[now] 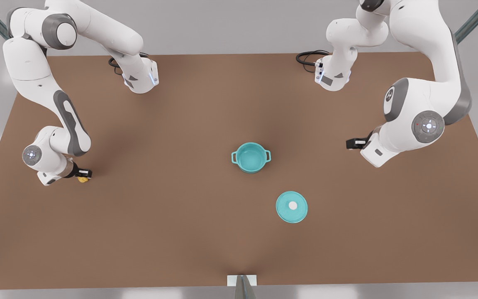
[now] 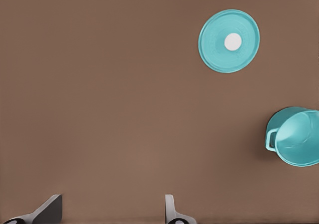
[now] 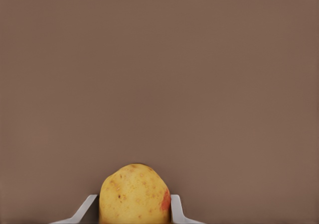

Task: Open the pot lid and put the potato into the pot

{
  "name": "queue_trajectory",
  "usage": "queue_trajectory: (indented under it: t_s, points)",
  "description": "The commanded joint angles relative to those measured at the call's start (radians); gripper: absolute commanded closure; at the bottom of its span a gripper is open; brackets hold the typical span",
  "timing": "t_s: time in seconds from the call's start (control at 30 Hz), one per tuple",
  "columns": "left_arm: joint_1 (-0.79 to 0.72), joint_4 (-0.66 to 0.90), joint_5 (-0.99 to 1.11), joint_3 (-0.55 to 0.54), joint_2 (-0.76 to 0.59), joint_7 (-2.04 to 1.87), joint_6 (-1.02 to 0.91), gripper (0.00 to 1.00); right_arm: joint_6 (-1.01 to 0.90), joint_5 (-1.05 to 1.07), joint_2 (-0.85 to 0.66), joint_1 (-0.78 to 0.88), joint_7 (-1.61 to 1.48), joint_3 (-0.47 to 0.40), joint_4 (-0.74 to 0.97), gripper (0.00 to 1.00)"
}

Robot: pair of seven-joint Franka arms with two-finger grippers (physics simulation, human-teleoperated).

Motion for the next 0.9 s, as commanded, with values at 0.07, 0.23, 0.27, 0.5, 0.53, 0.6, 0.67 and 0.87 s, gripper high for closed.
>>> queue_trajectory:
  t_s: [0.07,0.23,0.27,0.5,0.53,0.6,0.67,0.87]
  points:
    - [0.007,-0.001,-0.105,0.001,0.007,0.083,0.004,0.0,-0.001,0.001,-0.001,0.001,-0.006,0.0,0.0,0.41]
    - [0.004,-0.004,-0.111,0.0,0.007,0.075,0.005,0.0,-0.004,0.001,-0.007,0.001,-0.003,0.0,0.0,0.45]
    - [0.004,-0.002,-0.113,0.001,0.007,0.075,0.005,0.0,-0.017,0.001,-0.016,0.001,-0.003,0.0,0.0,0.45]
    - [0.004,0.001,-0.113,0.0,0.007,0.075,0.006,0.0,-0.085,0.017,-0.068,0.005,0.056,0.049,0.011,0.46]
    - [0.004,0.001,-0.113,0.0,0.007,0.075,0.006,0.0,-0.112,0.057,-0.084,0.012,0.078,0.071,0.019,0.47]
    - [0.004,0.001,-0.111,0.0,0.007,0.077,0.006,0.0,-0.238,0.077,-0.091,0.015,0.22,0.166,0.097,0.47]
    - [0.004,0.001,-0.11,0.001,0.007,0.075,0.006,0.0,-0.343,0.08,-0.09,0.101,0.383,0.172,0.195,0.48]
    - [0.008,0.004,-0.102,0.001,0.007,0.077,0.006,0.0,-0.527,0.195,-0.065,0.414,0.853,0.174,0.464,0.48]
